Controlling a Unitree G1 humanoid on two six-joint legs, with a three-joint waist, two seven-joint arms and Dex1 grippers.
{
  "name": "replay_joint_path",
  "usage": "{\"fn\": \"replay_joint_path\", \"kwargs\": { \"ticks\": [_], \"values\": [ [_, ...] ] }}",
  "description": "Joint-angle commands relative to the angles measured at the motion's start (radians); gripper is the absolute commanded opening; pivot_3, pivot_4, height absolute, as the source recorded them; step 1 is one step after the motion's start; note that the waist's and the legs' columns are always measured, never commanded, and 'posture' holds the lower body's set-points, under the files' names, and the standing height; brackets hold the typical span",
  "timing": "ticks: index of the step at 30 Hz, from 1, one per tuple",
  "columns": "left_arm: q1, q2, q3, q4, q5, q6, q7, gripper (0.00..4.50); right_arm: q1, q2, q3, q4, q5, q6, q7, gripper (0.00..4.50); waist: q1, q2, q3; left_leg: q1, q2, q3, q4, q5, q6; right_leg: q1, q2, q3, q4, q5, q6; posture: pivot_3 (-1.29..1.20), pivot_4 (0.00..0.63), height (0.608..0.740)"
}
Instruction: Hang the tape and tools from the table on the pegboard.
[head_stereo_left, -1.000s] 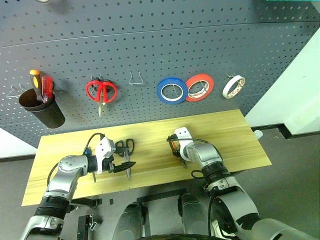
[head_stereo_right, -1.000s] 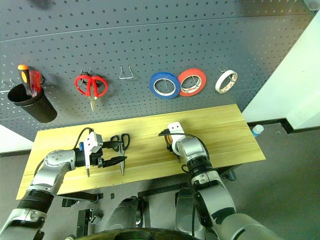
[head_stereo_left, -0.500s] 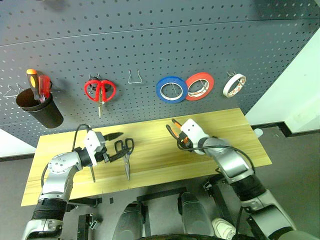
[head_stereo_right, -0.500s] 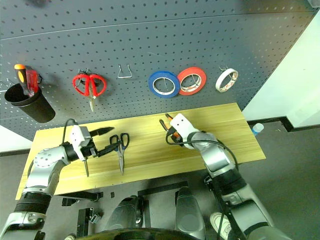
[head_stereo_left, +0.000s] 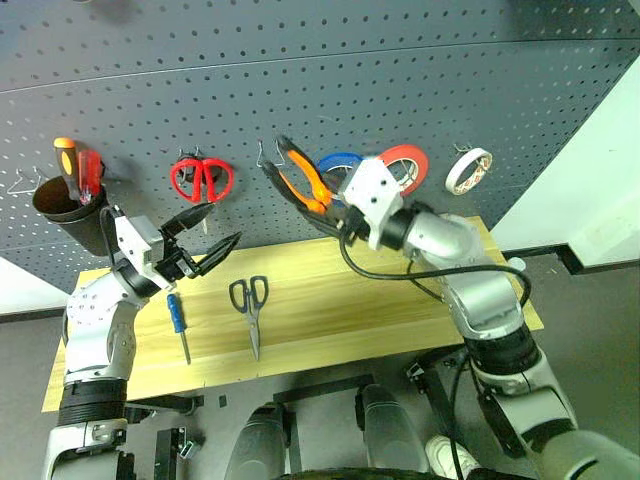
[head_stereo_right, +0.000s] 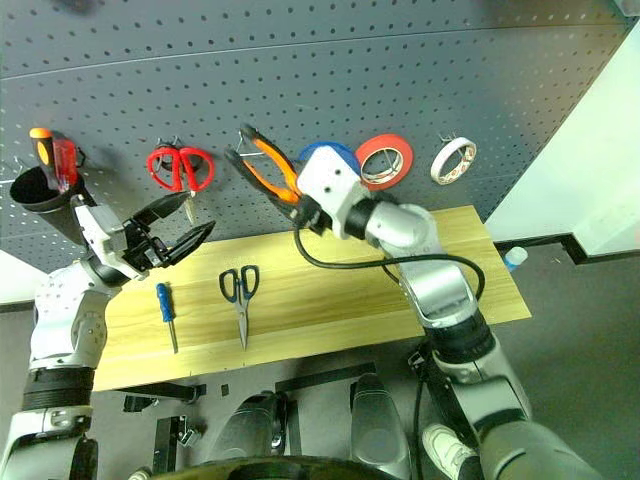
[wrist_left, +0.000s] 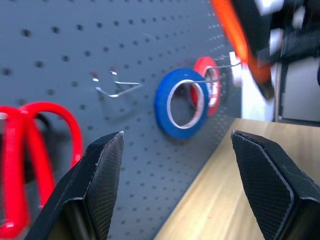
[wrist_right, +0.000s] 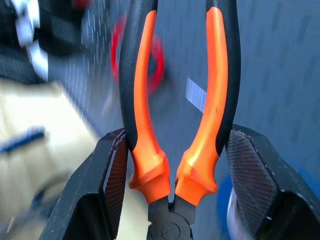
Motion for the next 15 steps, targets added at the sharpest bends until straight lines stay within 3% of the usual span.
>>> {"fn": "replay_joint_path", "kwargs": {
  "ticks": [1,6,15],
  "values": [
    [-0.031,0.012,0.055,0.057,0.014,-0.079,0.029,3.58,-0.137,0.095,-0.045,0.089,0.03,-0.025,-0.056,2.58,-0.001,0.0,0.0,0.0,0.0,0.0,0.0,0.0,0.0,0.0,0.0,0.0,0.0,0.0,0.0,-0.15,0.125,0.733],
    [-0.032,-0.015,0.08,0.097,0.035,-0.151,0.099,3.58,-0.246,0.203,-0.038,0.297,-0.004,-0.202,-0.109,2.58,-0.002,0.0,0.0,0.0,0.0,0.0,-0.001,0.0,0.0,0.0,0.0,0.0,0.0,0.0,0.0,-0.12,0.131,0.733],
    [0.136,-0.035,0.092,-0.093,-0.003,-0.128,0.16,3.58,-0.307,0.289,-0.049,0.547,-0.034,-0.505,-0.155,2.58,0.003,0.001,0.001,-0.003,0.0,0.0,-0.002,0.0,0.0,-0.005,0.0,0.0,0.003,0.0,0.0,-0.05,0.161,0.733]
  ]
}}
